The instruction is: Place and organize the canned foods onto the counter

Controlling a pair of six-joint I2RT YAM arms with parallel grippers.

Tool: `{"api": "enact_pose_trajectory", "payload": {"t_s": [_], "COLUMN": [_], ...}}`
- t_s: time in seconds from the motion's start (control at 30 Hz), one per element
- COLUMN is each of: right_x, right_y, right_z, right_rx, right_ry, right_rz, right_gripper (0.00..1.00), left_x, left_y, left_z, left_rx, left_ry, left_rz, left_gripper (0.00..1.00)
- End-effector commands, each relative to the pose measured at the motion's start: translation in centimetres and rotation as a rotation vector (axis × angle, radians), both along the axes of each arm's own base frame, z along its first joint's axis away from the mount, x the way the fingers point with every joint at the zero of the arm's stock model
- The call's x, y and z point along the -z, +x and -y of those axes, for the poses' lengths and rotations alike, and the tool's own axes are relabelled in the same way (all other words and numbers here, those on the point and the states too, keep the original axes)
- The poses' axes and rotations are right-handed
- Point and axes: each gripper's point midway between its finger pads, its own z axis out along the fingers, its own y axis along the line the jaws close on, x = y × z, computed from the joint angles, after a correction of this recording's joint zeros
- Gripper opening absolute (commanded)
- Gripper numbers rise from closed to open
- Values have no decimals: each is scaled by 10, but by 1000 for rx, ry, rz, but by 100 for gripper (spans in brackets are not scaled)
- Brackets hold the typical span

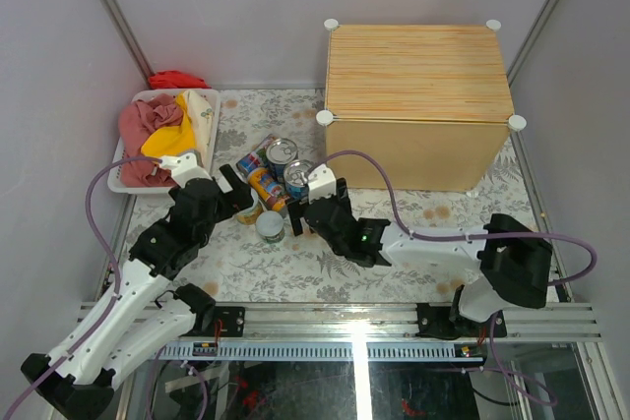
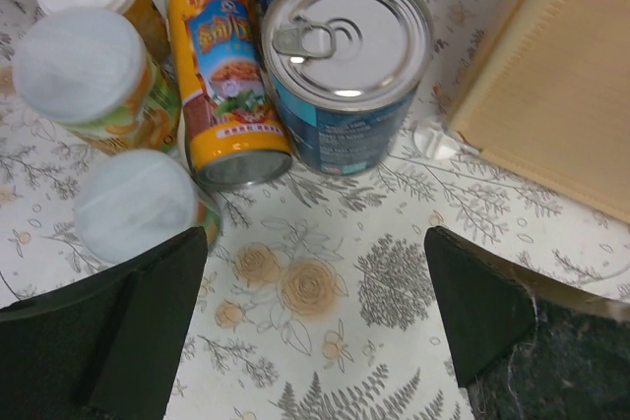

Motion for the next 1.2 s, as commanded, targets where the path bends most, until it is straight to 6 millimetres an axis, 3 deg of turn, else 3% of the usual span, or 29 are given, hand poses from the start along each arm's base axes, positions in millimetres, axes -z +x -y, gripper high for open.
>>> {"api": "enact_pose_trajectory", "payload": {"t_s": [0.0, 0.6, 1.17], "right_x": [-31, -7, 5], "right_y": [15, 63, 94], "right_z": [-30, -45, -42], "right_rx": [4, 37, 99], "right_ry": [98, 101, 80], "right_rz": [69, 52, 118], "right_gripper": [99, 99, 99], "left_x": [-13, -12, -11], "left_y": [-4, -12, -13], "left_z": [6, 4, 3], "left_rx": [22, 40, 50], "left_ry": [-43, -43, -17], "left_rz": [13, 4, -7], "left_gripper": [100, 100, 100]}}
